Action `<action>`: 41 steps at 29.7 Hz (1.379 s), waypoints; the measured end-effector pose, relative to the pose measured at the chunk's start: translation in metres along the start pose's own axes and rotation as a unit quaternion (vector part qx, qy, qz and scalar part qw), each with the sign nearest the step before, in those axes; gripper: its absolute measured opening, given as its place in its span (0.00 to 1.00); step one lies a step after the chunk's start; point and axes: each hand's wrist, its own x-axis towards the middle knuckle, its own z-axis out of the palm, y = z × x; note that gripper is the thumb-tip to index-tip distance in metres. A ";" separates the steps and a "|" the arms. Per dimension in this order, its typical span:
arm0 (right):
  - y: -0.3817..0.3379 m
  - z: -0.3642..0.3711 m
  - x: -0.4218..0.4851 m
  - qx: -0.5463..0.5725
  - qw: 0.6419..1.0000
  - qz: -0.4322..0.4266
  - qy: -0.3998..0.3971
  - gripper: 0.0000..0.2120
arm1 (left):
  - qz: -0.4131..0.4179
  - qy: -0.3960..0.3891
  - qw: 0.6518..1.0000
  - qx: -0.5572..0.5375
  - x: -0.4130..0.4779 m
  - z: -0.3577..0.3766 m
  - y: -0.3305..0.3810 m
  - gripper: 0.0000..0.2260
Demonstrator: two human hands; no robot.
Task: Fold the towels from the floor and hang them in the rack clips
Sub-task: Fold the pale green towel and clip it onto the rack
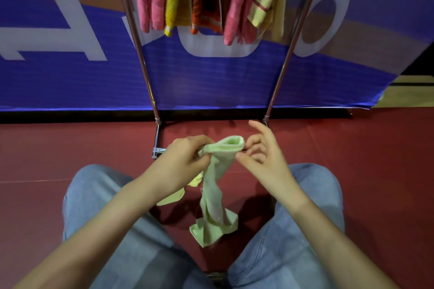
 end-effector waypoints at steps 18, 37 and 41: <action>-0.039 0.011 0.010 0.036 0.993 -0.002 -0.111 0.05 | 0.026 -0.047 0.999 -0.001 0.012 -0.039 0.037 0.14; 0.070 0.034 0.001 -0.008 0.938 0.243 -0.247 0.05 | 0.160 0.095 0.981 0.047 0.014 -0.112 0.077 0.15; 0.087 0.044 -0.003 -0.008 0.940 0.256 -0.224 0.06 | 0.167 0.134 0.973 0.084 0.009 -0.136 0.079 0.14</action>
